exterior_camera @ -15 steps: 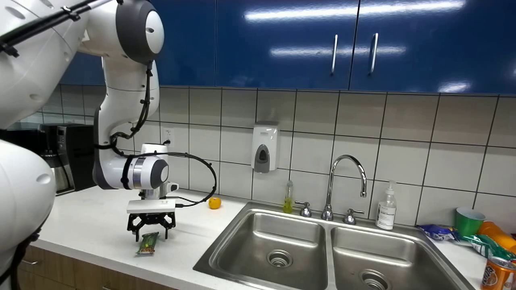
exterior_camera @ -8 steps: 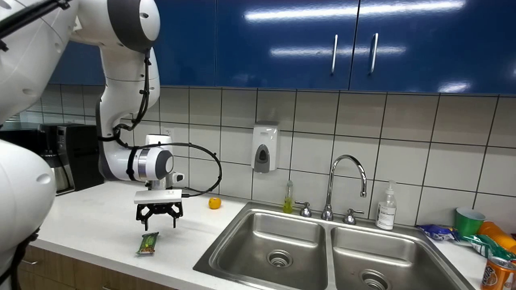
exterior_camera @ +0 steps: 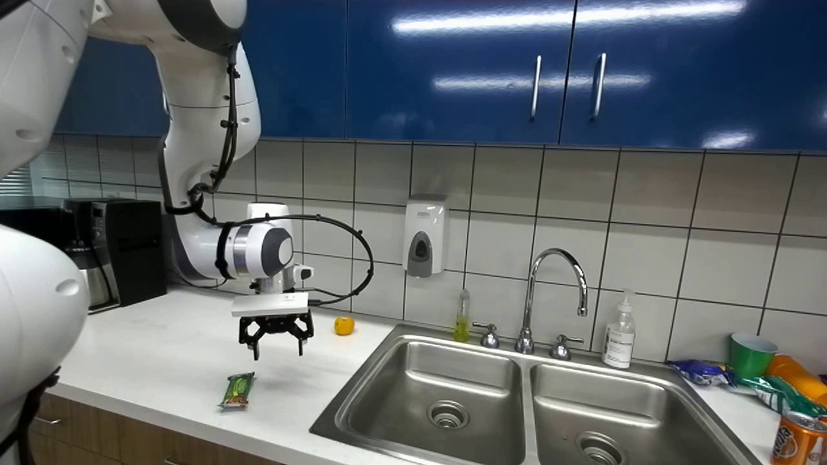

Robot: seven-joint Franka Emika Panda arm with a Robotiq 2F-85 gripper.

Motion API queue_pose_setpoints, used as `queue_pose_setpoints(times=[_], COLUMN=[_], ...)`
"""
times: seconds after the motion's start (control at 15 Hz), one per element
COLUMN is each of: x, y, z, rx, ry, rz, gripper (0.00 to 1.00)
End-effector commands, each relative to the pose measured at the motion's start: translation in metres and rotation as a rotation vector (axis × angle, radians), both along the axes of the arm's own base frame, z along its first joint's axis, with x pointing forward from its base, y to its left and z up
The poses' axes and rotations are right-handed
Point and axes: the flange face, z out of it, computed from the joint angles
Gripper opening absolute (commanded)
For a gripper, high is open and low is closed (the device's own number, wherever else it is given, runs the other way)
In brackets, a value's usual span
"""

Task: Move the green object, currently in the sink, to the left counter

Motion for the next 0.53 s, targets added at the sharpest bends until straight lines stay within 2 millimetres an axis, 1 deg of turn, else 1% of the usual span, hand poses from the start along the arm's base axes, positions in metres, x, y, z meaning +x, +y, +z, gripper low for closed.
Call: queue_pose_setpoints(times=[0.0,0.13,0.2,0.33,0.47], x=[-0.011,-0.010,-0.003,-0.003,-0.004], y=[-0.039,-0.067,-0.049,-0.067,-0.070], z=[0.019,0.021,0.010,0.013,0.013], rx=[-0.009,-0.023,-0.019,-0.025,-0.026], ry=[-0.021,-0.021,-0.007,-0.009,-0.008], rz=[-0.077,-0.130,-0.086,-0.120,-0.125], gripper=[1.00,1.00,1.00,1.00,1.00])
